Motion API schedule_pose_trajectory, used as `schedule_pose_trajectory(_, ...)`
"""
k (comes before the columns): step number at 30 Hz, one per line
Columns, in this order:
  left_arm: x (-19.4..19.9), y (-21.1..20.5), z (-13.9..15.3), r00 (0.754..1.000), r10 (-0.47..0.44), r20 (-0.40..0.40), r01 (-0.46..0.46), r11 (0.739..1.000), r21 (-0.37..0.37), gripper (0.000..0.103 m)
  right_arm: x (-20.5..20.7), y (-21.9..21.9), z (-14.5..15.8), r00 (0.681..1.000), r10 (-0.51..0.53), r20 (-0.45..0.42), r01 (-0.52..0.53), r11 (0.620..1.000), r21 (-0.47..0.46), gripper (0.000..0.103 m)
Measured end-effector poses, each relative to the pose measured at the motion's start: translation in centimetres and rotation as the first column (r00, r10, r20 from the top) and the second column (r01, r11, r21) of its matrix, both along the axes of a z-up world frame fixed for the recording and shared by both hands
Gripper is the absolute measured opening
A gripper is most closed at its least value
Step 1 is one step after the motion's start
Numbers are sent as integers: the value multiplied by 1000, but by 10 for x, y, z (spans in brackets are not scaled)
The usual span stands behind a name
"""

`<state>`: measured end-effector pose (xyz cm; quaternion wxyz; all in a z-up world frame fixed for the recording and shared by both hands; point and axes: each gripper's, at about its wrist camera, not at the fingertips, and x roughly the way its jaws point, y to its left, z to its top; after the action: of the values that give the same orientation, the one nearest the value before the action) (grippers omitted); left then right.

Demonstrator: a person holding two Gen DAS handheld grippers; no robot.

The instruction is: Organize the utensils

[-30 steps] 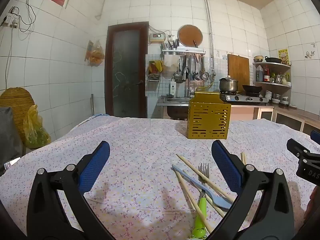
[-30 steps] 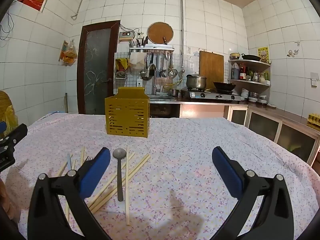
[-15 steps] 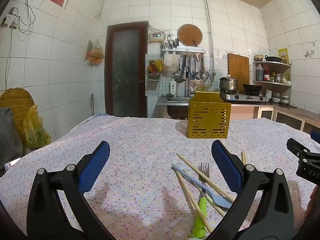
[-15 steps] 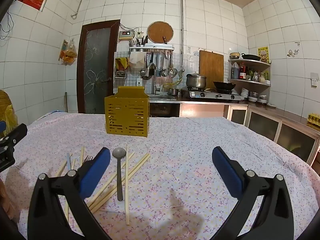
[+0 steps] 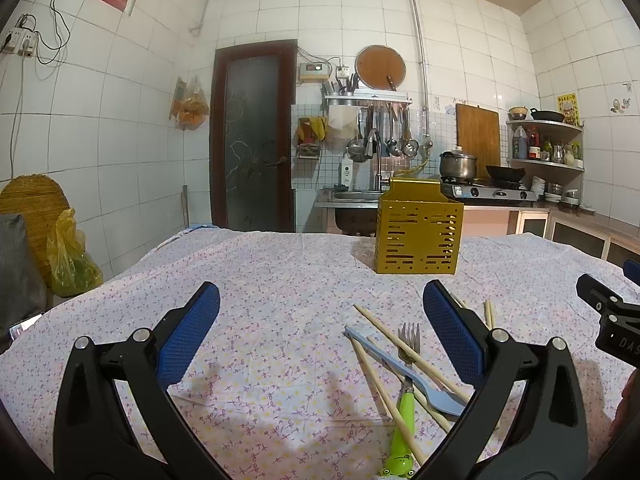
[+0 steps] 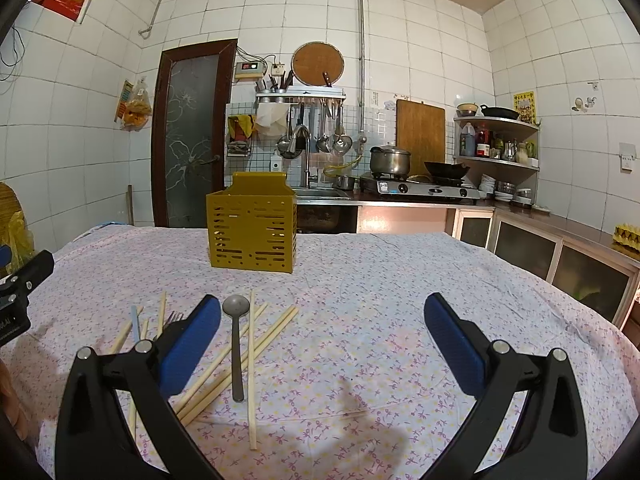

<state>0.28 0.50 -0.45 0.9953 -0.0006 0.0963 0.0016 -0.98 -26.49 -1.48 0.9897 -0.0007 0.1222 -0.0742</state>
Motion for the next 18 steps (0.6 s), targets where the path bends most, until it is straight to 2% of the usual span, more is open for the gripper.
schedule_pose_trajectory(18, 4, -3, 0, 1000, -1, -6, 1, 1000, 4, 98, 1, -5, -1, 1000, -2, -2, 2, 1000, 2, 99)
